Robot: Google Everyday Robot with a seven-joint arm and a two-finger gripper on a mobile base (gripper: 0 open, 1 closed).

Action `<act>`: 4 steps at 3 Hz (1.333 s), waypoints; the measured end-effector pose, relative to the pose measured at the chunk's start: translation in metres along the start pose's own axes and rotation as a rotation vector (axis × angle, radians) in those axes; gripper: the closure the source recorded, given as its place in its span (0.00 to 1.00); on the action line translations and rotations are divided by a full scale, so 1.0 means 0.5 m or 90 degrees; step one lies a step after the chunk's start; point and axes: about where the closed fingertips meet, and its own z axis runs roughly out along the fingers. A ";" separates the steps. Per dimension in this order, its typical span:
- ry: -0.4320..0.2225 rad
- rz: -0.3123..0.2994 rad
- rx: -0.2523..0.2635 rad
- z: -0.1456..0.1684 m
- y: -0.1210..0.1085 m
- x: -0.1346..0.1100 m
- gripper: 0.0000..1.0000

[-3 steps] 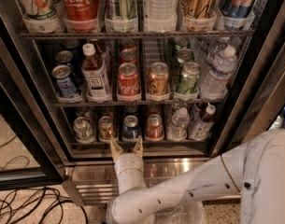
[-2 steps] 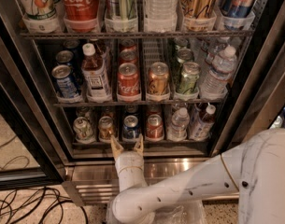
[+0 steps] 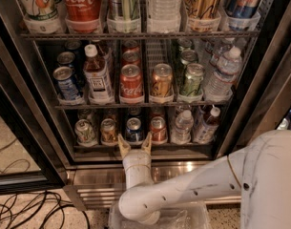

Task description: Pick pepsi can from bottom shelf of fridge

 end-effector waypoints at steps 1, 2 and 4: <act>-0.007 -0.005 0.007 0.021 -0.013 0.003 0.26; -0.014 -0.011 0.002 0.049 -0.010 0.003 0.26; -0.030 -0.017 -0.012 0.097 0.011 -0.005 0.27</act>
Offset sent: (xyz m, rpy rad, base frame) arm 0.0412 -0.0001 -0.0035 -0.0247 -0.0403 0.0074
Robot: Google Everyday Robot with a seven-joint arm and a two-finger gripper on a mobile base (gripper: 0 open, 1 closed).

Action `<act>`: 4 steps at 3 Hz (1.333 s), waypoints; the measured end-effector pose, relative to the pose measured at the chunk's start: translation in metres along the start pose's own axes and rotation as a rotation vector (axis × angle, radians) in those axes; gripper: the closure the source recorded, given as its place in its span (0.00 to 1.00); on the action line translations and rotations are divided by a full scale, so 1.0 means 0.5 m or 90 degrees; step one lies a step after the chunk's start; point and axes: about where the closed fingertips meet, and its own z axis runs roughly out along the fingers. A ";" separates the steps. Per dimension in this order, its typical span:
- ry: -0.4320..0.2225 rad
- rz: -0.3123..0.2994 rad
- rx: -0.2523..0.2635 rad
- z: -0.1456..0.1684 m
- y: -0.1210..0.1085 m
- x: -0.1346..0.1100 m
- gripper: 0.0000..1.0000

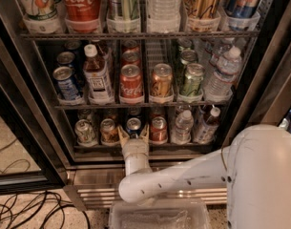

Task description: Pick pepsi can from bottom shelf of fridge

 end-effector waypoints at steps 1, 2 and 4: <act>-0.001 0.001 0.017 0.018 -0.007 0.007 0.29; -0.001 0.002 0.018 0.019 -0.007 0.006 0.47; -0.002 0.002 0.019 0.018 -0.008 0.005 0.94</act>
Offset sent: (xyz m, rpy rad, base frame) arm 0.0086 -0.0023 -0.0031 0.0021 -0.0007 -0.0243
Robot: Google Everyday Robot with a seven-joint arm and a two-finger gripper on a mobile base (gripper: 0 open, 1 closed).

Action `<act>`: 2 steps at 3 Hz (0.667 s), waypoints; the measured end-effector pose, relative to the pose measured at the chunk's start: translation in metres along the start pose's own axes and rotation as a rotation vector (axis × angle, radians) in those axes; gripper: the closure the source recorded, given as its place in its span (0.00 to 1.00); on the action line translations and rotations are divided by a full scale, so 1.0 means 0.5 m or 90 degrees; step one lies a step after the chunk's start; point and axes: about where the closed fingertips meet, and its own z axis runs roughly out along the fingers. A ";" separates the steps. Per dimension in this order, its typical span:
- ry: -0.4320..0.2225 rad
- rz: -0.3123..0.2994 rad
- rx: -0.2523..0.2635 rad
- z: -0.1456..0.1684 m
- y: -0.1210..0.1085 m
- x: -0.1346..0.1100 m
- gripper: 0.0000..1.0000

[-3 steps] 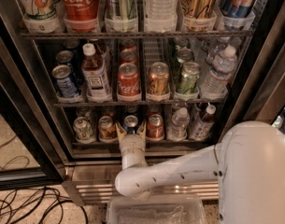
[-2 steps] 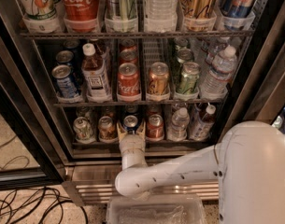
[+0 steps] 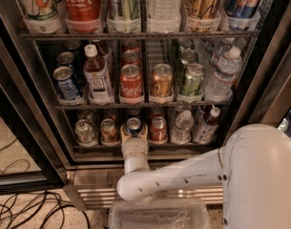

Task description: Pick pepsi can from bottom shelf of fridge

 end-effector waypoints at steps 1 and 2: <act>-0.034 0.000 0.021 -0.022 -0.017 -0.041 1.00; -0.064 -0.002 0.036 -0.063 -0.037 -0.096 1.00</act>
Offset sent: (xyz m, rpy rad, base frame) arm -0.0594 -0.0377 0.0799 -0.0008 -0.1586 -0.0914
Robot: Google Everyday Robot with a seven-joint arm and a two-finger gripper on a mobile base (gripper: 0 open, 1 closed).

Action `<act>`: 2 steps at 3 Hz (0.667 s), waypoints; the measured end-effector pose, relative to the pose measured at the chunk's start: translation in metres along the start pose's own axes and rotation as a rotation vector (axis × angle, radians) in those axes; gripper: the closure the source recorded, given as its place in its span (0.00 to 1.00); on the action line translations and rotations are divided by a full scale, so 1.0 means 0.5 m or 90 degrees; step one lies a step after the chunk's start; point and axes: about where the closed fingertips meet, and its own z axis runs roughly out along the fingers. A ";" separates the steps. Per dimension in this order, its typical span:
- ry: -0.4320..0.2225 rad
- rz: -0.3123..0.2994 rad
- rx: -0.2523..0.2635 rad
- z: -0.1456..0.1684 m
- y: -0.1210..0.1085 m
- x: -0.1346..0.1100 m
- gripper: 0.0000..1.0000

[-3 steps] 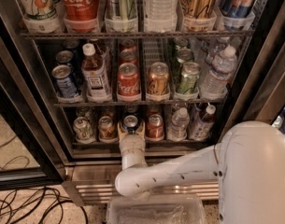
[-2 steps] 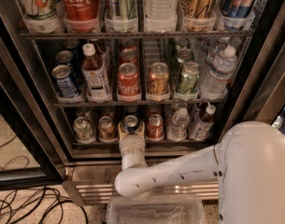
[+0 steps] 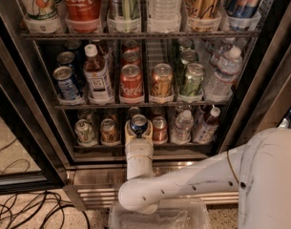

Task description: Pick pepsi can from bottom shelf of fridge

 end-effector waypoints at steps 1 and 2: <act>-0.003 0.004 -0.029 -0.030 -0.014 -0.038 1.00; 0.026 0.029 -0.116 -0.067 -0.010 -0.039 1.00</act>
Offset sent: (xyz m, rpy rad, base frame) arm -0.0777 0.0387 -0.0196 0.0920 0.2303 0.5466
